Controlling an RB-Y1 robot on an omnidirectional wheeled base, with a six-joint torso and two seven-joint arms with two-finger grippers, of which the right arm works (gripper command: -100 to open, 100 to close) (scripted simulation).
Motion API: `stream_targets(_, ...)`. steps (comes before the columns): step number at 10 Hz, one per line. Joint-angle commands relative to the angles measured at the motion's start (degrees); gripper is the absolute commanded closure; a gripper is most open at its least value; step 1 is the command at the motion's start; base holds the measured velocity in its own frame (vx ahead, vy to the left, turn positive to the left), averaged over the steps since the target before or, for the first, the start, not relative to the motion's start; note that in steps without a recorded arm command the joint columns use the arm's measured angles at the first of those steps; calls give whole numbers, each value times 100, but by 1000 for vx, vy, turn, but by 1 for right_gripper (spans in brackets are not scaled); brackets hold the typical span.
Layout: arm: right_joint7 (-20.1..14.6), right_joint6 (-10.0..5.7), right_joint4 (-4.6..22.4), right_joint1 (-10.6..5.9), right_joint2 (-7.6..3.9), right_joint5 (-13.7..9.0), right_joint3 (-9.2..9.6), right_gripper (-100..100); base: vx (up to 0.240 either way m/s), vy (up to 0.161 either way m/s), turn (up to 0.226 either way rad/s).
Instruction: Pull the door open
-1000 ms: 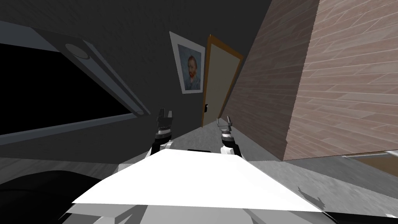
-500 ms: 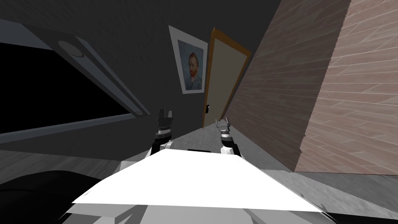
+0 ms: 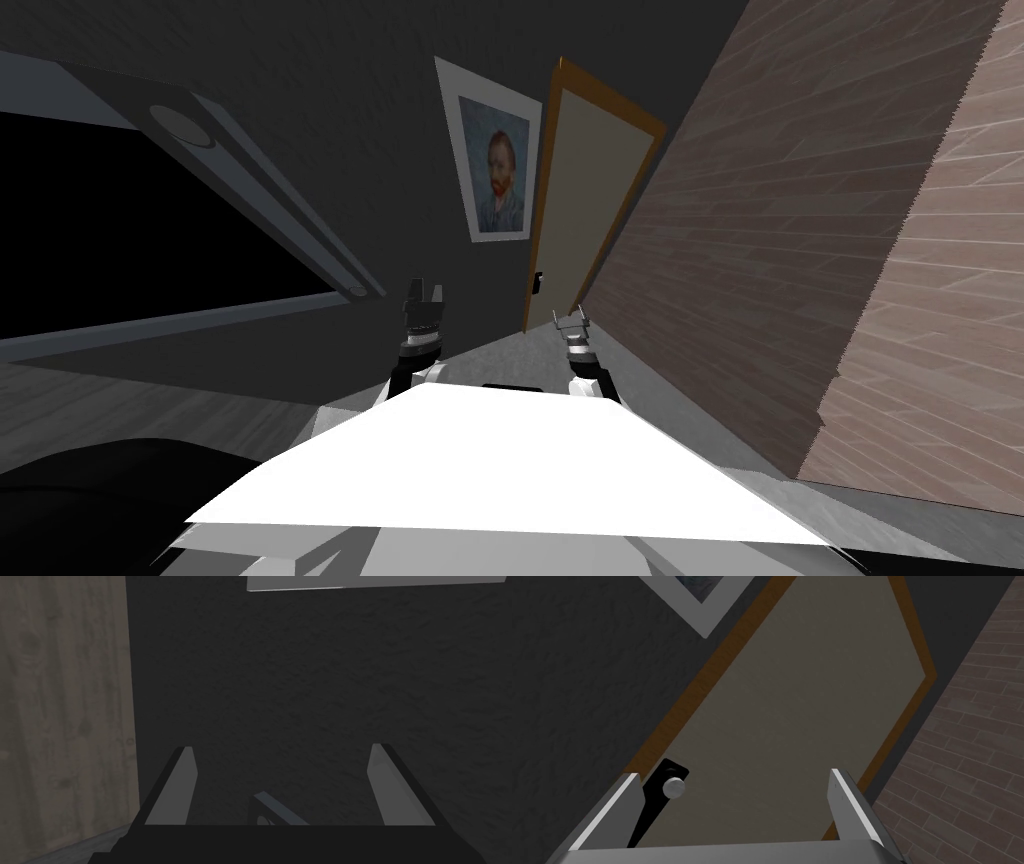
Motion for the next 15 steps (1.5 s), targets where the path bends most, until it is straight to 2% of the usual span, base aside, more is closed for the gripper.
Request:
stream_targets(1, -167, -16, 122, -58, -91, -151, 78, -100, 90, -39, 107)
stream_targets(15, -1495, -72, 979, -470, -918, -1451, 638, -100, 86, -54, 99)
